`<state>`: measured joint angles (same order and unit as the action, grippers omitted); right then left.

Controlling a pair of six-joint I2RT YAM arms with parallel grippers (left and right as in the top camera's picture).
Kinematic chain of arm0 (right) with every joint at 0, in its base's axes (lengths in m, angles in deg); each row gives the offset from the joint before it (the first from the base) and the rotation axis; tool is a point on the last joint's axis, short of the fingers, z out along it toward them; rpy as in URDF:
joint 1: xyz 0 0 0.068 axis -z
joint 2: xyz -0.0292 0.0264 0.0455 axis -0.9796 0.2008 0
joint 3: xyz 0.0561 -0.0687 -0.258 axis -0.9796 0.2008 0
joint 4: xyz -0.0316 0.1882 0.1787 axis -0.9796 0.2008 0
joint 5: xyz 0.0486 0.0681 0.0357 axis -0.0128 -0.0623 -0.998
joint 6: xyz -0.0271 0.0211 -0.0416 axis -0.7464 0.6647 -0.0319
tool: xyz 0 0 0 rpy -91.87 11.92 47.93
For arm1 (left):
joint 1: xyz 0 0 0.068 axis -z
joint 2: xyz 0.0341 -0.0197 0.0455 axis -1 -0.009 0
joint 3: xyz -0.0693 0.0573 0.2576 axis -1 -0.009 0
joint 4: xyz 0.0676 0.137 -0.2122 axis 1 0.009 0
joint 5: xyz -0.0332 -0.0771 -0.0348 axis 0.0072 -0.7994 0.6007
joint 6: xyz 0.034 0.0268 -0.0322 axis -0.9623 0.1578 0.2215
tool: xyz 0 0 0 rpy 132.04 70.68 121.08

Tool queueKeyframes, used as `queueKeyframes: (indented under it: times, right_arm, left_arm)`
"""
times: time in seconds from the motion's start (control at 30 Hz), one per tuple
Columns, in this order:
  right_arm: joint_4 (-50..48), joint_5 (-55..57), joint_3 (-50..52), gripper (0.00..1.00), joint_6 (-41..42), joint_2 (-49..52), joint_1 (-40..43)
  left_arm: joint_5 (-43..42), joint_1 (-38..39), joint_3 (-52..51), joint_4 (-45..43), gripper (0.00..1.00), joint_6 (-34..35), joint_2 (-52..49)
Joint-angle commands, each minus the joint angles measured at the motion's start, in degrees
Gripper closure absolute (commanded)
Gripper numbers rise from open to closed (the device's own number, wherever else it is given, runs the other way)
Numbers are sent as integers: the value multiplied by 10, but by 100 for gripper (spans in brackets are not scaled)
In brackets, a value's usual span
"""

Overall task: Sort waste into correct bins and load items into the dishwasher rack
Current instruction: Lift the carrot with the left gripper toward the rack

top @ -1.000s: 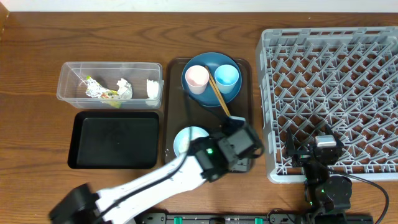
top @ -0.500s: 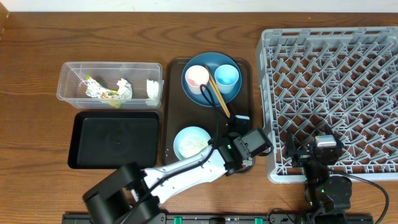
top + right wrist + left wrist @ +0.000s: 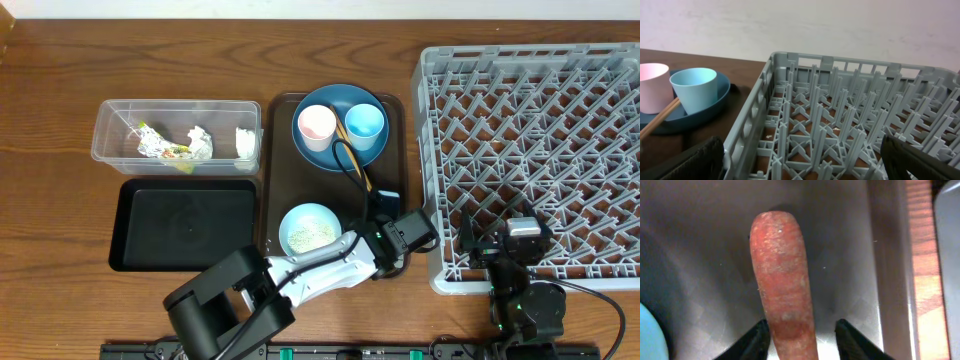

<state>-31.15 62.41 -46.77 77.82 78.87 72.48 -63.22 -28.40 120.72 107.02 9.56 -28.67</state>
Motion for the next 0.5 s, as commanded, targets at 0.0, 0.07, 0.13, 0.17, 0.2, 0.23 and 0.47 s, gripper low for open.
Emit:
queueKeyframes:
  times: [0.0, 0.07, 0.13, 0.17, 0.2, 0.23, 0.47]
  right_arm:
    - [2, 4, 1, 1, -5, 1, -16]
    - [2, 4, 1, 1, -5, 1, -16]
    - [2, 4, 1, 1, -5, 1, -16]
    - [2, 4, 1, 1, -5, 1, -16]
    - [2, 4, 1, 1, -5, 1, -16]
    - [2, 4, 1, 1, -5, 1, -16]
    - [2, 4, 1, 1, -5, 1, -16]
  left_arm:
    - [17, 0, 6, 0, 59, 3, -5]
    - [20, 0, 6, 0, 61, 3, -5]
    - [20, 0, 6, 1, 64, 3, -5]
    - [20, 0, 6, 1, 65, 3, -5]
    - [20, 0, 6, 1, 67, 3, -5]
    - [20, 0, 6, 1, 70, 3, -5]
    - [20, 0, -4, -3, 69, 3, -5]
